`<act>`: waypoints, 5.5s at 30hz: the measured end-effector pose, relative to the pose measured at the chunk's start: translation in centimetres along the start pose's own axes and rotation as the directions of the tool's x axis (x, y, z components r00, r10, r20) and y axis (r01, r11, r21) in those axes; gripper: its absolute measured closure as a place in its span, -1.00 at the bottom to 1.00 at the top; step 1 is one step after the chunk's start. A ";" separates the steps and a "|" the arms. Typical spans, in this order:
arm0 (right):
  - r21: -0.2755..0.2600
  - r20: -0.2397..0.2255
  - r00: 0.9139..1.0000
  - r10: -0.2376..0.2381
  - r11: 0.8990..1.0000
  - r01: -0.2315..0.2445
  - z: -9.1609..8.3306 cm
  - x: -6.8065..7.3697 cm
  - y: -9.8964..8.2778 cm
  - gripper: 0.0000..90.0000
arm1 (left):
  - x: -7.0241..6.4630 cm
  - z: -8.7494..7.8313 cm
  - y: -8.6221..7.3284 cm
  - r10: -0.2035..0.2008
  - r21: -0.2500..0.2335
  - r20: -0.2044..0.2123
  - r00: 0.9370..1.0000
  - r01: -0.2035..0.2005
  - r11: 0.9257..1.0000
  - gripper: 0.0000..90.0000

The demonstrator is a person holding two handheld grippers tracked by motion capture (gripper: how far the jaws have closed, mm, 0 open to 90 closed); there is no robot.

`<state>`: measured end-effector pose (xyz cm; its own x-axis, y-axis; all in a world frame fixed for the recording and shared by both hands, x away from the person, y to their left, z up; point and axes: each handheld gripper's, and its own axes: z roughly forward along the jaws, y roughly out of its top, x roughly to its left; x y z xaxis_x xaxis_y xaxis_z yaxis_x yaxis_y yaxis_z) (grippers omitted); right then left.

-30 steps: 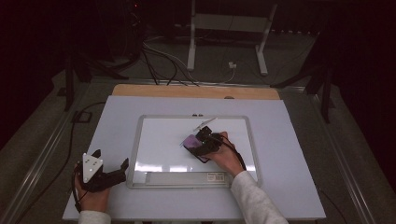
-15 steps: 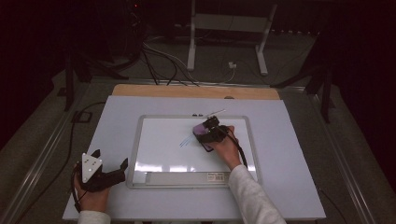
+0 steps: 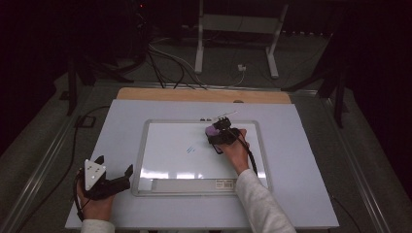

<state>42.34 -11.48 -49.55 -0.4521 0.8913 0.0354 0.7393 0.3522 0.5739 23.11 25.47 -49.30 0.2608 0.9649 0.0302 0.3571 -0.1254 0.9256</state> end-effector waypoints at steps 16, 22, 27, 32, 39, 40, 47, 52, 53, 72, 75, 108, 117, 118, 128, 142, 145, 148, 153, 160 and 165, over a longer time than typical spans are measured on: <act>0.009 -0.002 0.998 -0.061 0.998 0.061 0.0 1.3 0.1 -0.09 | 0.0 -0.1 0.0 0.001 0.001 -0.003 1.000 -0.001 1.000 -0.98; 0.013 -0.075 0.995 -0.069 0.997 0.070 0.0 2.1 -0.1 -0.09 | -0.1 0.0 0.0 0.005 0.004 0.000 1.000 -0.005 1.000 -0.98; 0.026 -0.242 0.929 -0.281 0.955 0.295 -0.5 6.5 -0.7 -0.09 | -0.1 0.0 0.0 0.006 0.004 -0.002 1.000 -0.006 1.000 -0.98; 0.020 -0.223 0.931 -0.289 0.953 0.301 -0.5 6.7 -0.7 -0.09 | 0.0 -0.1 0.0 0.006 0.002 -0.003 1.000 -0.006 1.000 -0.98; 0.017 -0.018 0.991 -0.132 0.991 0.132 -0.1 4.4 -0.2 -0.09 | 0.0 0.0 0.0 0.002 0.002 0.001 1.000 -0.003 1.000 -0.98; 0.017 -0.120 0.976 -0.180 0.983 0.183 -0.1 5.0 -0.4 -0.09 | 0.0 0.1 0.0 0.004 0.006 0.001 1.000 -0.004 1.000 -0.98; 0.014 -0.261 0.901 -0.346 0.932 0.362 -0.6 7.7 -0.8 -0.09 | -0.1 -0.1 0.0 0.003 0.004 -0.003 1.000 -0.003 1.000 -0.98; 0.037 -0.027 0.994 -0.109 0.993 0.110 0.0 4.1 0.0 -0.09 | 0.0 -0.2 0.0 0.000 0.000 -0.003 1.000 0.000 1.000 -0.98; 0.034 0.014 0.999 -0.047 0.998 0.047 0.1 3.1 0.1 -0.09 | 0.1 -0.2 0.0 0.000 0.000 -0.002 1.000 0.000 1.000 -0.98; 0.033 -0.106 0.980 -0.166 0.985 0.170 0.3 4.9 0.2 -0.09 | 0.1 -0.2 0.0 -0.001 -0.001 -0.001 1.000 0.001 1.000 -0.98; 0.027 -0.004 1.000 -0.020 0.999 0.020 0.5 2.3 0.4 -0.09 | 0.1 -0.2 0.0 -0.001 -0.001 -0.001 1.000 0.001 1.000 -0.98; -0.081 0.033 0.997 0.066 0.995 -0.063 -6.1 -0.8 -2.4 -0.09 | -0.1 -0.1 0.0 0.006 0.006 -0.001 1.000 -0.006 1.000 -0.98; -0.075 0.043 0.997 0.065 0.995 -0.061 -6.7 -1.3 -3.9 -0.09 | 0.1 0.0 -0.1 0.005 0.010 -0.003 1.000 -0.005 1.000 -0.98; -0.075 0.043 0.997 0.065 0.995 -0.061 -6.7 -1.3 -4.1 -0.09 | 0.0 0.0 -0.1 0.007 0.012 -0.002 1.000 -0.007 1.000 -0.98; -0.063 0.041 0.996 0.085 0.995 -0.082 -7.6 -2.1 -5.7 -0.09 | 0.0 -0.1 -0.1 0.008 0.009 -0.005 1.000 -0.008 1.000 -0.98; -0.038 0.046 0.993 0.111 0.993 -0.110 -8.3 -3.7 -8.3 -0.09 | -0.2 0.0 0.0 0.009 0.011 -0.003 1.000 -0.009 1.000 -0.98; -0.033 0.055 0.991 0.118 0.993 -0.116 -8.0 -3.9 -8.7 -0.09 | -0.1 0.0 0.0 0.010 0.014 -0.004 1.000 -0.010 1.000 -0.98; -0.027 0.082 0.989 0.122 0.992 -0.121 -7.2 -4.3 -9.0 -0.09 | -0.2 0.0 0.0 0.010 0.014 -0.003 1.000 -0.010 1.000 -0.98; -0.022 0.090 0.988 0.124 0.992 -0.122 -6.6 -4.6 -9.2 -0.09 | -0.1 0.1 0.0 0.009 0.015 -0.003 1.000 -0.009 1.000 -0.98; -0.067 0.078 0.992 0.097 0.993 -0.092 -7.1 -4.6 -9.3 -0.24 | -0.1 0.0 0.0 0.008 0.012 -0.004 1.000 -0.007 1.000 -0.98; -0.140 0.113 0.994 -0.016 0.990 0.032 -8.9 -3.2 -9.7 -0.29 | -0.2 0.0 0.0 0.011 0.013 -0.003 1.000 -0.011 1.000 -0.98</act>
<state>32.15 -20.32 -47.93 -0.4047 0.9120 -0.0662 0.6476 0.3370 0.6834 23.10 25.28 -49.31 0.2616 0.9643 0.0414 0.3660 -0.1388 0.9202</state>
